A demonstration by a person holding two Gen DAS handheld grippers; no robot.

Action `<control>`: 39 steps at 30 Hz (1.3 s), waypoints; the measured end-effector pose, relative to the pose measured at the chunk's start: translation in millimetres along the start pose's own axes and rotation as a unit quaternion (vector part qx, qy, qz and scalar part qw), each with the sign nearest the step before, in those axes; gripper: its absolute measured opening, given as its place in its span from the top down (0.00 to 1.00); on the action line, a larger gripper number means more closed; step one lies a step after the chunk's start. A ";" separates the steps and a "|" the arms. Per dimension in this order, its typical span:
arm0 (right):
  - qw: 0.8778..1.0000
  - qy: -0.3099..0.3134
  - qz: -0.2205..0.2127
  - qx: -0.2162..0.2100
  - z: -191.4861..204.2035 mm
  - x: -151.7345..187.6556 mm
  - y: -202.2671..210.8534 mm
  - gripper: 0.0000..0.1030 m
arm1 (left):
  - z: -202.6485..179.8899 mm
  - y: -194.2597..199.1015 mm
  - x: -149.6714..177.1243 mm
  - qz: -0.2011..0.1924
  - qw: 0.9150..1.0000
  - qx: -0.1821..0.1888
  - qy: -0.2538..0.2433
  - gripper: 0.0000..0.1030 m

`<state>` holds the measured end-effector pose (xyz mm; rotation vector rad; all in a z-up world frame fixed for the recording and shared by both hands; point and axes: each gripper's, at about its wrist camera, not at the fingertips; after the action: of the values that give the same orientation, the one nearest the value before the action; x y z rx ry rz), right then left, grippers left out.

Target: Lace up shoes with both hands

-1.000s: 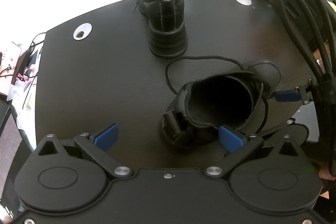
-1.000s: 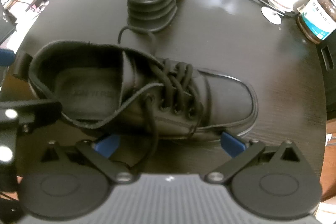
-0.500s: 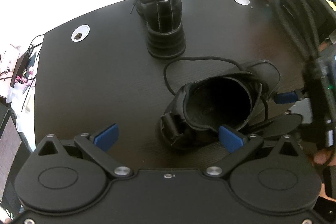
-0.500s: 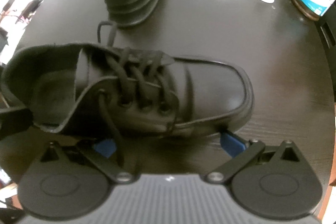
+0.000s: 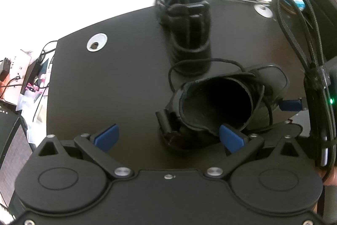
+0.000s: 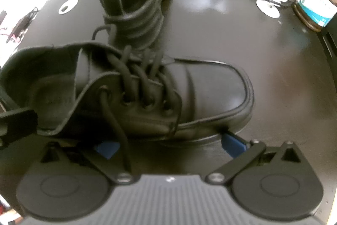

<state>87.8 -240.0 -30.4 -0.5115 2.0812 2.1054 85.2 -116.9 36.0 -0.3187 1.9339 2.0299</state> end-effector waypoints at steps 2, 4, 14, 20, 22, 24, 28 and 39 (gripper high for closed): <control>1.000 0.000 -0.007 -0.005 4.6 -5.1 -1.8 0.01 | 7.2 -3.0 -2.5 0.001 1.000 0.001 0.013 0.00; 1.000 0.001 -0.008 -0.008 7.0 -9.3 -3.9 0.01 | 13.6 -4.4 -3.5 0.005 1.000 0.007 0.029 0.00; 0.999 0.008 0.038 -0.010 -36.9 13.8 5.2 0.01 | -24.4 -4.7 14.1 0.031 0.999 0.032 0.019 0.00; 0.999 -0.010 0.036 -0.005 -71.0 38.0 11.2 0.01 | -44.2 -18.7 29.7 0.046 0.998 0.036 0.028 0.00; 0.999 -0.015 0.031 0.005 -80.5 47.5 12.2 0.01 | -49.2 -25.9 35.3 0.057 0.997 0.033 0.028 0.00; 0.999 -0.026 0.025 0.010 -89.6 55.5 12.7 0.01 | -51.6 -34.4 40.3 0.069 0.996 0.039 0.034 0.00; 0.999 -0.030 0.027 0.009 -101.7 64.9 10.3 0.01 | -50.6 -48.9 47.3 0.077 0.995 0.049 0.050 0.00; 0.999 0.035 0.038 0.000 -71.7 81.0 4.9 0.01 | -56.6 -81.1 57.8 0.093 0.992 0.069 0.055 0.00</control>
<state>20.8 -322.3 -51.7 -0.5218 2.1731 2.1578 59.1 -166.2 -64.1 -0.2285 2.2328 2.0149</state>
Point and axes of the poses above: each gripper's, at about its wrist camera, not at the fingertips, and y roughly against the way its jaws point, z to its left, x to its underside, and after that the axes turned 3 degrees about x, right-handed
